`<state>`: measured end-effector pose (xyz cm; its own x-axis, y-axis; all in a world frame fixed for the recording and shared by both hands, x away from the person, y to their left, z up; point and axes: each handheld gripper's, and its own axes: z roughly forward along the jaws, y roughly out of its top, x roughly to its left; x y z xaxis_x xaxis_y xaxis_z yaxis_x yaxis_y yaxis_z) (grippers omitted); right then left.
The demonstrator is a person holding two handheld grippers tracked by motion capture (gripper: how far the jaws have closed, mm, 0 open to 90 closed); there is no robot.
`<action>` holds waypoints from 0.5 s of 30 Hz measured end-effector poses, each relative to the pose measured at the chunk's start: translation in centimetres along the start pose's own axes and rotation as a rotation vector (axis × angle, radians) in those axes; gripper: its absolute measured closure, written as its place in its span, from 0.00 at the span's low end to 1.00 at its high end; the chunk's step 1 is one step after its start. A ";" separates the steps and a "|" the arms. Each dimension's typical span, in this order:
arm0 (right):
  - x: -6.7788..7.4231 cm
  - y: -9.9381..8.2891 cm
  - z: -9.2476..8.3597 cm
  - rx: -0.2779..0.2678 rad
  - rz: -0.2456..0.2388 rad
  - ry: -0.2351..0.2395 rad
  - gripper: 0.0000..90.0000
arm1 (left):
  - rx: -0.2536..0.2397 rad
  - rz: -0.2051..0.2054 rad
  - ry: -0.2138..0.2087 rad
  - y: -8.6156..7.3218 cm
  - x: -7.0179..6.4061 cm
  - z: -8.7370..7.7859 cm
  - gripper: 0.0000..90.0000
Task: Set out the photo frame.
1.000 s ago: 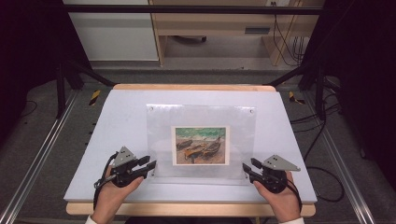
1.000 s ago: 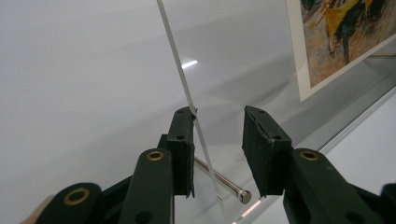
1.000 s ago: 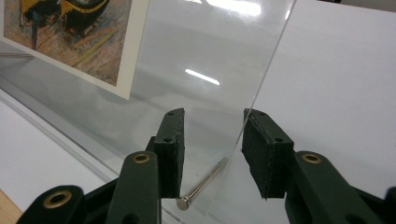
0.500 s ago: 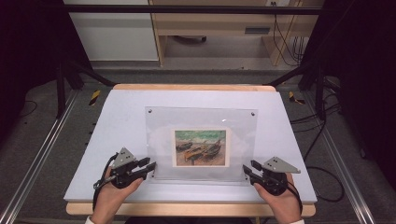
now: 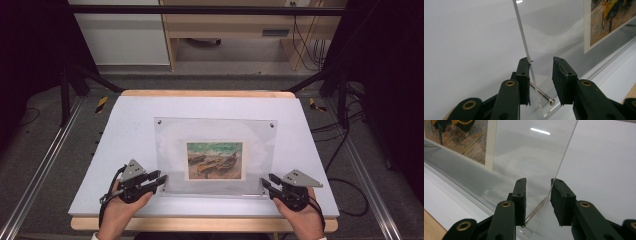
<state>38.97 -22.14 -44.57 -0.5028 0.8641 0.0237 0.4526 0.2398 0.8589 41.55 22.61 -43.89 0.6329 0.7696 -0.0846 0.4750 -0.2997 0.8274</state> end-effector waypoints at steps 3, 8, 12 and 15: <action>0.0 0.0 -0.1 0.004 0.003 0.002 0.74 | 0.000 0.000 -0.001 0.0 0.0 0.0 0.74; 0.0 -0.1 -0.1 0.005 0.005 0.000 0.75 | 0.003 0.001 -0.003 -0.1 -0.1 -0.1 0.74; 0.1 -0.1 -0.2 0.006 0.004 -0.002 0.75 | 0.008 0.006 -0.002 -0.1 -0.1 -0.1 0.75; 0.1 -0.2 -0.2 0.006 0.002 0.000 0.75 | 0.009 0.006 -0.004 -0.1 -0.1 -0.2 0.75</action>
<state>38.68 -22.24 -44.62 -0.5020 0.8645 0.0258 0.4580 0.2404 0.8558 41.33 22.67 -43.89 0.6378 0.7659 -0.0820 0.4771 -0.3093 0.8226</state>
